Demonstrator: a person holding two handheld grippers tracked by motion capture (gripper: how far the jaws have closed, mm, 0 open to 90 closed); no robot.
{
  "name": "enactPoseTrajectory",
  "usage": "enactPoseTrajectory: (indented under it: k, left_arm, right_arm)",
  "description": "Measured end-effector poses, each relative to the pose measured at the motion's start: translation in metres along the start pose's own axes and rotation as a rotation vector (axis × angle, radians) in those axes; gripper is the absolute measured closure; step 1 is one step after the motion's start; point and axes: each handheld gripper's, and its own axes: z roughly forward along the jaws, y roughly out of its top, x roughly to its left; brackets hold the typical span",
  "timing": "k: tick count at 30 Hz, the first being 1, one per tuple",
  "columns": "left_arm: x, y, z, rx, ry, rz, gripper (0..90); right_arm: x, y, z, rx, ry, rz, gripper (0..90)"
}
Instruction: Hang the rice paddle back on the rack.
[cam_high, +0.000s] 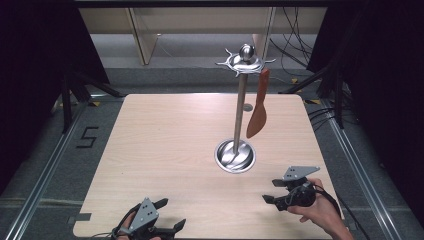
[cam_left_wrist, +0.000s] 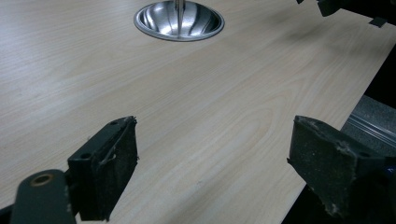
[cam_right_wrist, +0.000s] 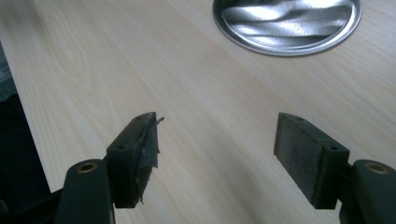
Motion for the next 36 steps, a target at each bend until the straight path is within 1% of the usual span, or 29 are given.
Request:
enactPoseTrajectory:
  k: [1, 2, 3, 7, 8, 9, 10, 11, 12, 13, 14, 15, 16, 17, 18, 19, 20, 21, 22, 25, 26, 27, 28, 30, 32, 33, 34, 35, 36]
  left_arm:
    - [0.000, 0.000, 0.000, 0.000, 0.000, 0.001, 14.8]
    - [-0.001, 0.000, 0.001, -0.011, -0.004, -0.011, 14.8]
    - [-0.001, 0.000, 0.001, -0.011, -0.004, -0.011, 14.8]
    - [0.000, 0.000, 0.001, 0.003, -0.004, 0.003, 14.8]
    - [0.000, 0.000, 0.001, 0.003, -0.004, 0.003, 14.8]
    - [0.000, 0.000, 0.001, 0.003, -0.004, 0.003, 14.8]
    - [-0.001, 0.000, 0.002, -0.009, -0.003, -0.012, 14.8]
    - [-0.001, -0.001, 0.002, -0.008, -0.002, -0.014, 14.8]
    - [0.000, -0.001, 0.001, 0.003, 0.000, -0.002, 14.8]
    - [-0.001, -0.001, 0.002, -0.008, -0.002, -0.016, 14.8]
    - [-0.001, -0.001, 0.002, -0.008, -0.002, -0.016, 14.8]
    - [0.000, 0.000, 0.002, -0.007, -0.003, -0.007, 14.8]
    - [0.000, -0.001, 0.002, -0.009, -0.005, -0.012, 14.8]
    - [0.001, 0.000, 0.000, 0.020, 0.008, 0.016, 14.8]
    - [0.000, 0.000, 0.001, 0.008, 0.000, 0.002, 14.8]
    - [0.000, 0.000, 0.001, 0.009, 0.001, 0.003, 14.8]
    - [0.000, 0.000, 0.001, 0.009, 0.001, 0.003, 14.8]
    - [0.000, 0.000, 0.001, 0.009, 0.001, 0.002, 14.8]
    - [0.000, 0.000, 0.001, 0.007, -0.001, 0.000, 14.8]
    - [0.000, 0.000, 0.001, 0.007, -0.001, 0.000, 14.8]
    - [0.002, 0.000, 0.000, 0.022, 0.006, 0.019, 14.8]
    - [0.002, 0.000, 0.000, 0.022, 0.006, 0.019, 14.8]
    - [0.000, -0.001, 0.001, 0.002, -0.002, -0.007, 14.8]
    - [0.002, 0.000, 0.000, 0.024, 0.008, 0.021, 14.8]
    - [0.002, 0.000, 0.000, 0.025, 0.010, 0.024, 14.8]
    - [0.002, 0.000, 0.000, 0.025, 0.009, 0.025, 14.8]
    - [0.001, 0.000, 0.001, 0.012, 0.002, 0.007, 14.8]
    - [0.001, 0.000, 0.001, 0.012, 0.002, 0.007, 14.8]
    - [0.000, 0.000, 0.001, 0.007, 0.001, 0.001, 14.8]
  right_arm:
    - [0.004, -0.003, -0.001, 0.006, 0.007, 0.027, 31.3]
    - [0.004, -0.004, -0.001, 0.005, 0.008, 0.030, 31.3]
    - [0.002, -0.005, -0.001, -0.002, 0.002, -0.001, 31.2]
    - [0.006, -0.010, 0.000, 0.004, 0.011, 0.015, 31.1]
    - [0.006, -0.012, 0.002, -0.008, -0.003, 0.007, 31.0]
    - [0.006, -0.012, 0.002, -0.008, -0.003, 0.007, 31.0]
    - [0.007, -0.013, 0.001, 0.012, -0.001, 0.000, 30.9]
    - [0.008, -0.015, 0.002, 0.017, -0.004, 0.003, 30.9]
    - [0.008, -0.015, 0.002, 0.019, 0.000, -0.002, 30.8]
    - [0.009, -0.016, 0.002, 0.022, -0.005, -0.001, 30.8]
    - [0.009, -0.016, 0.002, 0.022, -0.005, -0.001, 30.8]
    - [0.010, -0.017, 0.002, 0.022, -0.012, -0.007, 30.7]
    - [0.011, -0.019, 0.001, 0.029, -0.014, -0.003, 30.5]
    - [0.011, -0.020, 0.003, -0.005, -0.020, -0.002, 30.5]
    - [0.013, -0.020, 0.000, 0.027, -0.011, 0.015, 30.4]
    - [0.014, -0.022, 0.001, 0.010, -0.013, 0.027, 30.4]
    - [0.014, -0.022, 0.001, 0.010, -0.013, 0.027, 30.4]
    - [0.012, -0.023, 0.002, 0.006, -0.017, 0.006, 30.4]
    - [0.011, -0.023, -0.001, 0.031, -0.026, -0.005, 30.4]
    - [0.012, -0.024, -0.001, 0.028, -0.023, -0.002, 30.4]
    - [0.012, -0.024, -0.001, 0.023, -0.028, -0.004, 30.4]
    - [0.012, -0.024, -0.002, 0.027, -0.025, -0.004, 30.4]
    - [0.012, -0.024, -0.002, 0.027, -0.025, -0.004, 30.4]
    - [0.013, -0.024, -0.002, 0.023, -0.028, -0.004, 30.5]
    - [0.014, -0.025, -0.002, 0.025, -0.030, -0.004, 30.4]
    - [0.015, -0.025, -0.001, 0.002, -0.031, 0.003, 30.4]
    - [0.014, -0.026, -0.001, 0.001, -0.038, -0.011, 30.4]
    - [0.014, -0.026, -0.001, 0.001, -0.038, -0.011, 30.4]
    - [0.015, -0.025, -0.003, 0.026, -0.027, 0.001, 30.5]
